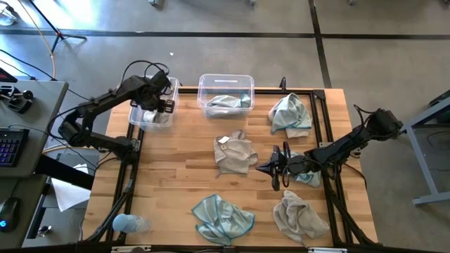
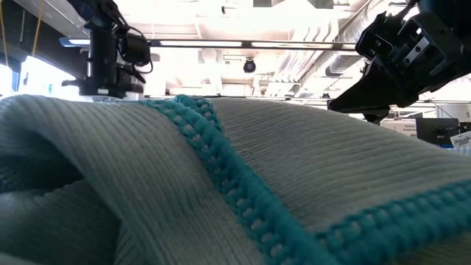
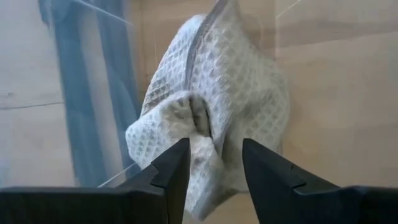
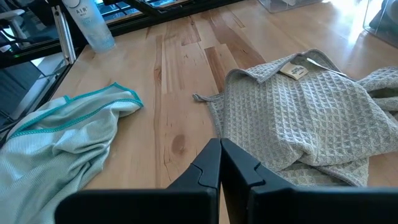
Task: Sort microfiber towel by color & place in baskets
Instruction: Put the center left brown microfiber cloth into the left transparent bin, then put the bottom right brown microfiber cloth into the left transparent bin
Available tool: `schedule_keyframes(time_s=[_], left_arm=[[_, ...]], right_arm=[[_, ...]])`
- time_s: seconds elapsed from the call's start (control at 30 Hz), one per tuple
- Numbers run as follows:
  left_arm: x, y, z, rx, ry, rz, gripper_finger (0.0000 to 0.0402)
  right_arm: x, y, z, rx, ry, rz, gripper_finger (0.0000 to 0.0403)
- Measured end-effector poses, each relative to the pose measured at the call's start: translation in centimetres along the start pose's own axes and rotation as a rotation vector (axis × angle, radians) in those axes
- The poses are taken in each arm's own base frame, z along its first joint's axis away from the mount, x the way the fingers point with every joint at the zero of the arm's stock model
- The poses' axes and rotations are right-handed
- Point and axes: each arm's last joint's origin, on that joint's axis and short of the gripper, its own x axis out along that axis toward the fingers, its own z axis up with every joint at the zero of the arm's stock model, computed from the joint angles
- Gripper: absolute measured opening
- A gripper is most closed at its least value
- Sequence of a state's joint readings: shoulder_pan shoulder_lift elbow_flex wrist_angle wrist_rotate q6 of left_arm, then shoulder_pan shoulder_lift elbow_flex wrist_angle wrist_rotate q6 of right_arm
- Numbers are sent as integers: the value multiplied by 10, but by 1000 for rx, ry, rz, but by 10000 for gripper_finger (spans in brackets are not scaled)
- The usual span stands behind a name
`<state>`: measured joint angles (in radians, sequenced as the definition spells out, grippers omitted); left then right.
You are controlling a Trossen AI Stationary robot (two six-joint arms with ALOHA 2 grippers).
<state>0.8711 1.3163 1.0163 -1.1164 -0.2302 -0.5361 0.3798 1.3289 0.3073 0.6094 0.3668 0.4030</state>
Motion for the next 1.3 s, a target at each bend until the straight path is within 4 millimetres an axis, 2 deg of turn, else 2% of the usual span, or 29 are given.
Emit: schedule_keyframes(time_s=[0.2,0.3,0.47,0.67,0.77,0.87,1.03,1.17,1.3], left_arm=[[-31,4,7,28,-67,-38,134],[-42,8,2,63,-107,-53,134],[-66,8,-27,154,-260,-62,113],[-93,19,-73,190,-431,-255,15],[-94,21,-95,212,-500,-398,11],[-88,17,-115,252,-564,-519,4],[-77,-6,-142,396,-692,-734,1],[-77,-26,-162,514,-795,-881,0],[-78,-43,-182,620,-844,-951,0]], right_arm=[[0,0,0,0,0,0,0],[0,0,0,-18,-1,-2,0],[0,0,0,-19,-1,-2,0],[0,-1,0,-19,-12,-28,0],[0,-3,1,-19,-39,-94,0],[0,-4,2,-19,-62,-147,0],[0,-5,2,-19,-69,-164,0],[0,-5,2,-19,-70,-168,0],[0,-5,2,-19,-70,-167,0]])
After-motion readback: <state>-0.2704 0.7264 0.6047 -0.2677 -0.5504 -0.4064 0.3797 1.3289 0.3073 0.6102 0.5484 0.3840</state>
